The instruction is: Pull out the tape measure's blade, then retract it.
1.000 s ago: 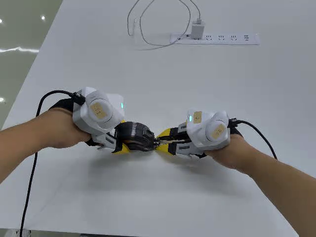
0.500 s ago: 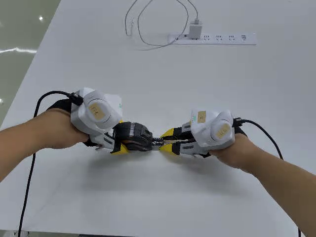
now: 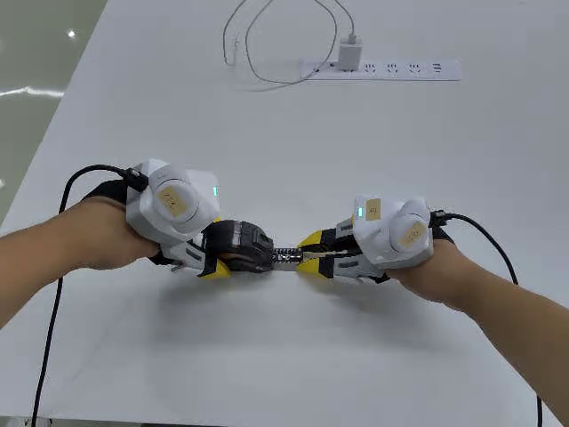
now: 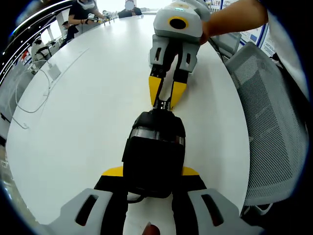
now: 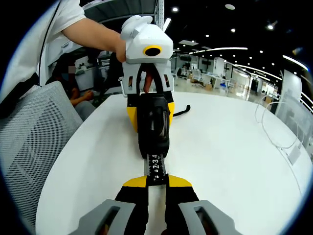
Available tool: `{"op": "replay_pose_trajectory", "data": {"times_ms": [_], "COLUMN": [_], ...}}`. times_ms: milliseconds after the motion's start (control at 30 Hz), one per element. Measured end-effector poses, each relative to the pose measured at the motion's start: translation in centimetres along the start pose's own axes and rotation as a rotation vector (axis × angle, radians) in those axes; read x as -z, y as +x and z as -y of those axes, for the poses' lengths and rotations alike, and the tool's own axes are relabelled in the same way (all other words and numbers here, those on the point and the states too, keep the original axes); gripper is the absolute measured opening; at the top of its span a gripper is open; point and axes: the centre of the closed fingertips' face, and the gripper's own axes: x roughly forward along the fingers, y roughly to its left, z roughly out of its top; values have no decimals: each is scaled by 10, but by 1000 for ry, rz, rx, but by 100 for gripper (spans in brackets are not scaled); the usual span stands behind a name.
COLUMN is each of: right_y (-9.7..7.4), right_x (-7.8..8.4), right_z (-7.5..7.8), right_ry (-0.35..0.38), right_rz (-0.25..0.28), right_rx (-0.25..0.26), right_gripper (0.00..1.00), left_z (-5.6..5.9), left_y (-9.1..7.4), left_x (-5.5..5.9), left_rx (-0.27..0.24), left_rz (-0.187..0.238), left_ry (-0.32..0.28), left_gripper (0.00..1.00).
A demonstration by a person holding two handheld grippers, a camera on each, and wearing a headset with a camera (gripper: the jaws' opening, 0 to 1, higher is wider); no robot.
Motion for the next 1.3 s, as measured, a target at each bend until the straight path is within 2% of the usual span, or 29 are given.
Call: {"op": "replay_pose_trajectory", "data": {"times_ms": [1300], "right_y": [-24], "right_x": [15], "right_z": [2], "right_ry": [-4], "right_rz": [-26], "right_rx": [14], "right_gripper": [7], "left_z": [0], "left_y": [1], "left_x": [0], "left_rx": [2], "left_rz": [-4], "left_ry": [-2], "left_gripper": [30]}}
